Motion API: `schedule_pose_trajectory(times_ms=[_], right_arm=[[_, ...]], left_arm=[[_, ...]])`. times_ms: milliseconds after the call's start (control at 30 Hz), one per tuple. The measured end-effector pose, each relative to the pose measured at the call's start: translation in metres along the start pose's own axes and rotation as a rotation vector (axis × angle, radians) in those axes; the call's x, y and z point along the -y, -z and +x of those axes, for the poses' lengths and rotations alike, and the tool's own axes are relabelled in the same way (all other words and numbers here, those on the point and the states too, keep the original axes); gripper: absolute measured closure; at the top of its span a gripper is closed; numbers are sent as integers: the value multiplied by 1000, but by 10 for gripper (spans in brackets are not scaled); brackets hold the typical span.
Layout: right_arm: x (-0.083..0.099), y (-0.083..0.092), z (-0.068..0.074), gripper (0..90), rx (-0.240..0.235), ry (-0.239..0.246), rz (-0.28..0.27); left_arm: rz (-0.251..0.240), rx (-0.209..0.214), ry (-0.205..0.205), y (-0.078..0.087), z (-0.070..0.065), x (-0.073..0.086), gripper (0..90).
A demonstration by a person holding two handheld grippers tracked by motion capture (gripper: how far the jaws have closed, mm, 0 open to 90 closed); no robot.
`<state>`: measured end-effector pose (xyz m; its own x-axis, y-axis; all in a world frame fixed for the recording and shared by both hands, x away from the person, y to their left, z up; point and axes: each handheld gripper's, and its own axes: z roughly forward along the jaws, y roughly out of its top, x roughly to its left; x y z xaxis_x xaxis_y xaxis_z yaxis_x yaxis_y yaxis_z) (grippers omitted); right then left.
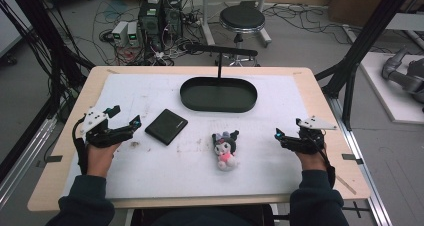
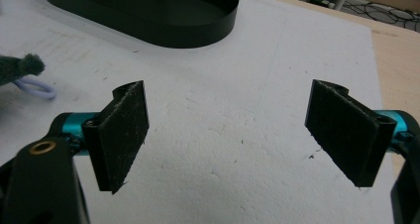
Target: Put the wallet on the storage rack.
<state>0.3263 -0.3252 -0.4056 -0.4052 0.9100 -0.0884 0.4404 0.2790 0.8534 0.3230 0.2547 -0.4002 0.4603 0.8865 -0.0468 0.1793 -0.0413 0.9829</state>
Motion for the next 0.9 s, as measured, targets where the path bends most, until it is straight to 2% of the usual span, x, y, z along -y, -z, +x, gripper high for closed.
schedule_pose_trajectory(times_ms=[300, 533, 733, 900], right_arm=[[2, 3, -1, 173, 8, -15, -11], [3, 2, -3, 173, 9, -30, -13], [0, 5, 0, 173, 6, -30, -20], [-4, 4, 7, 173, -3, -10, -35]], left_arm=[[6, 10, -5, -5, -3, 0, 164], [4, 1, 0, -5, -2, 0, 165], [-5, 4, -3, -2, -2, -1, 167], [-1, 16, -16, -2, -3, -1, 167]])
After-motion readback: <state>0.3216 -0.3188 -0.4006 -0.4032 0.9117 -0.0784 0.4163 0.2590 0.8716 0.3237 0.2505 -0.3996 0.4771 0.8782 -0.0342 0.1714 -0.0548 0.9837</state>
